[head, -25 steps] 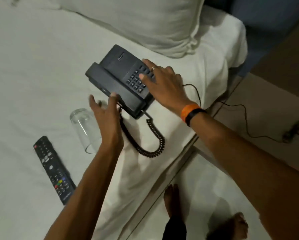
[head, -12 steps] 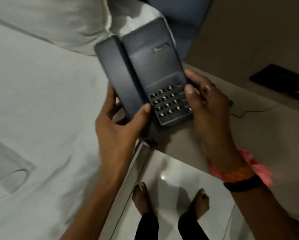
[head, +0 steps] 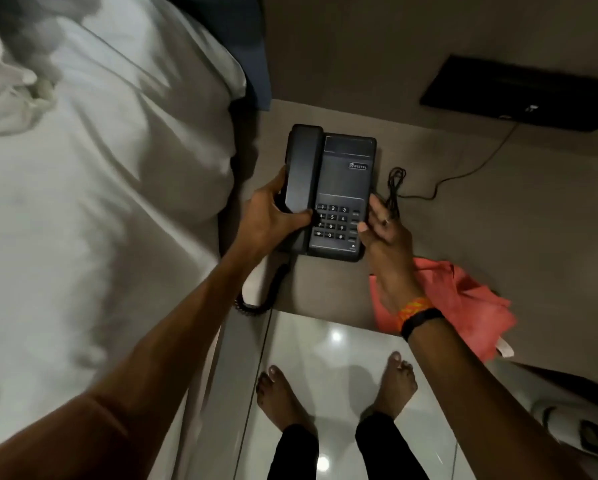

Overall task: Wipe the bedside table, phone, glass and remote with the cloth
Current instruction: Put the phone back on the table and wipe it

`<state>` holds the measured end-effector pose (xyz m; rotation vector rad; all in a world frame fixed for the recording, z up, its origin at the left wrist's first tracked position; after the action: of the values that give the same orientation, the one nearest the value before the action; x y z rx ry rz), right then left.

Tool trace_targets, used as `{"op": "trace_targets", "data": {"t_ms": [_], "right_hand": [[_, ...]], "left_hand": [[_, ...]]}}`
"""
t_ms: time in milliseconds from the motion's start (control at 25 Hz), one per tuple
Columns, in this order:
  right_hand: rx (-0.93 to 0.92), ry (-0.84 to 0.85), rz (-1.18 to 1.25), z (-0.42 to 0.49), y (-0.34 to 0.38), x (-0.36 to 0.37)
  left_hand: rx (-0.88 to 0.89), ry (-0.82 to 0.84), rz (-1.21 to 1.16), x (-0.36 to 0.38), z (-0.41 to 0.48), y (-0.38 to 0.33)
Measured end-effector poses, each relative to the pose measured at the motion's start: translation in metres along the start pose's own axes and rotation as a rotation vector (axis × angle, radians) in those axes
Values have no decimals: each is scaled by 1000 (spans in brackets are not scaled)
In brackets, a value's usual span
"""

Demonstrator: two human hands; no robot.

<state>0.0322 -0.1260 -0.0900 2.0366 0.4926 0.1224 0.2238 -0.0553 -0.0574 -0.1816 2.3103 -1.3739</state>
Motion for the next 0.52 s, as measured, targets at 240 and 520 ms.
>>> {"op": "trace_targets", "data": {"t_ms": [240,520], "right_hand": [[25,-31,-9,33,3,15],[25,-22,-40,84,30,29]], "left_hand": [[-29,-3,3,-9,35,13],[-35,-21,25,-26,91,-2]]}}
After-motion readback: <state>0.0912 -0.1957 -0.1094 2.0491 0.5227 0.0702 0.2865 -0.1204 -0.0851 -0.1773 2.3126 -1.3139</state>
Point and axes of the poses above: each hand's wrist, its own z-axis towards the middle knuckle, its own x-axis out of the palm, y = z × x, the point moved 7 cm from there along z, towards the middle knuckle
